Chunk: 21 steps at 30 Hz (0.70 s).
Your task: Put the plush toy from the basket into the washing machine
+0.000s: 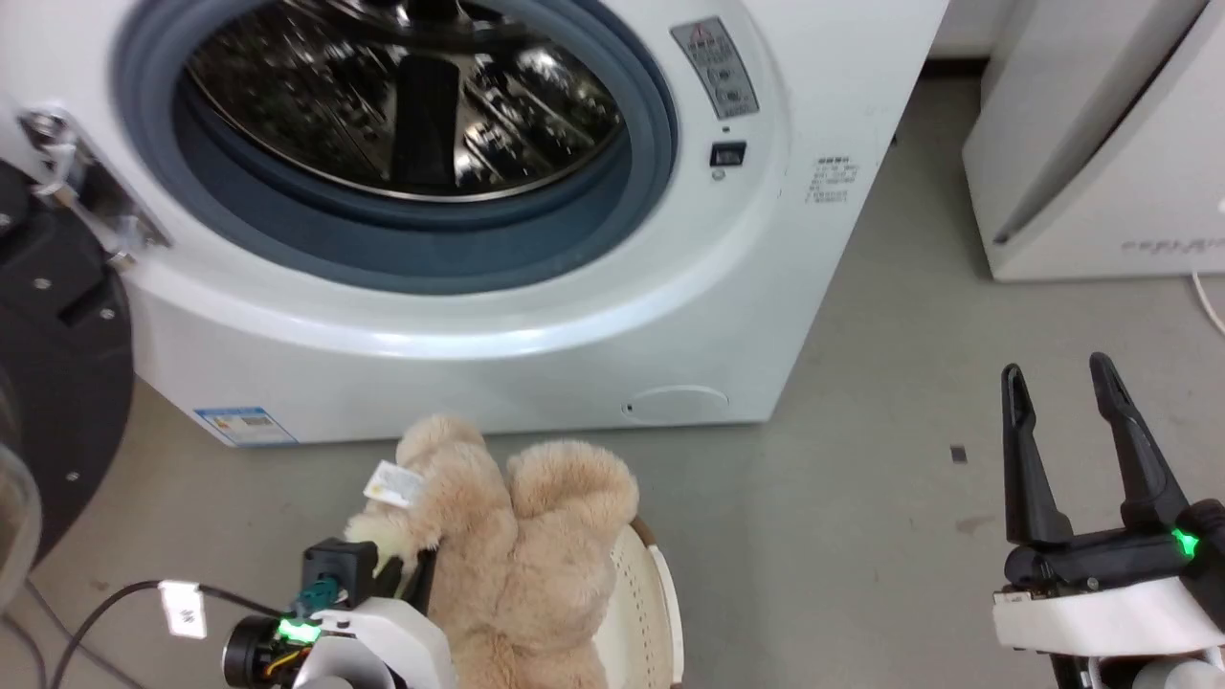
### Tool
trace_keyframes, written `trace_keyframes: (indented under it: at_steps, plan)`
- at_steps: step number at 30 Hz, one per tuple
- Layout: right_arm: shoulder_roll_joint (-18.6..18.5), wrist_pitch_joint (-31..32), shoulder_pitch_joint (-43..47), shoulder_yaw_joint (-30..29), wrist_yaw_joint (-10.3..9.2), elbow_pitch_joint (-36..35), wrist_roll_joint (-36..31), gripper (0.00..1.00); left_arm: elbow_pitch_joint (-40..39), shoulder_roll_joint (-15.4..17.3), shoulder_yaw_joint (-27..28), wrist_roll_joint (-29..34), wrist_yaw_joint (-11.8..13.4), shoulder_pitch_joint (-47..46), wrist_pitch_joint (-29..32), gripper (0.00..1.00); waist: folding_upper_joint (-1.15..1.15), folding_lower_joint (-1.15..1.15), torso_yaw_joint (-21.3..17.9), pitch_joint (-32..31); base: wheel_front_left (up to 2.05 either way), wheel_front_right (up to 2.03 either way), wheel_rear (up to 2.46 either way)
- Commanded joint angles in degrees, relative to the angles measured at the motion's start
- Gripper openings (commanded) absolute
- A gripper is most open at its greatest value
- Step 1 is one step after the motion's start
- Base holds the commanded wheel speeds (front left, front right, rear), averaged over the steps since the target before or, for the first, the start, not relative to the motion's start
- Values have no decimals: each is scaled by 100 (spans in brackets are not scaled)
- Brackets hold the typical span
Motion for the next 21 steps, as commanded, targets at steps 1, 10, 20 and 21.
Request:
trace_keyframes:
  at_steps: [1, 10, 20, 21]
  plan:
    - [-1, -26, 70, -8, -5, 14, 28, 100, -120, 21, 45, 14, 5, 54, -32, 0, 0, 1, 51, -129, 0, 0, 0]
    - [-1, -26, 175, -28, -5, 54, 326, 100, -1830, 40, 437, -64, -3, 347, -32, 0, 0, 1, -92, -255, 0, 0, 0]
    - [-1, -26, -60, -94, -5, -53, 782, 100, -3160, 221, 1247, -662, 110, -311, 96, 0, 0, 1, -572, 376, 0, 0, 0]
    - [-1, -26, -92, -87, -5, -64, 801, 100, -3230, 281, 1294, -675, 143, -451, 167, 0, 0, 1, -617, 473, 0, 0, 0]
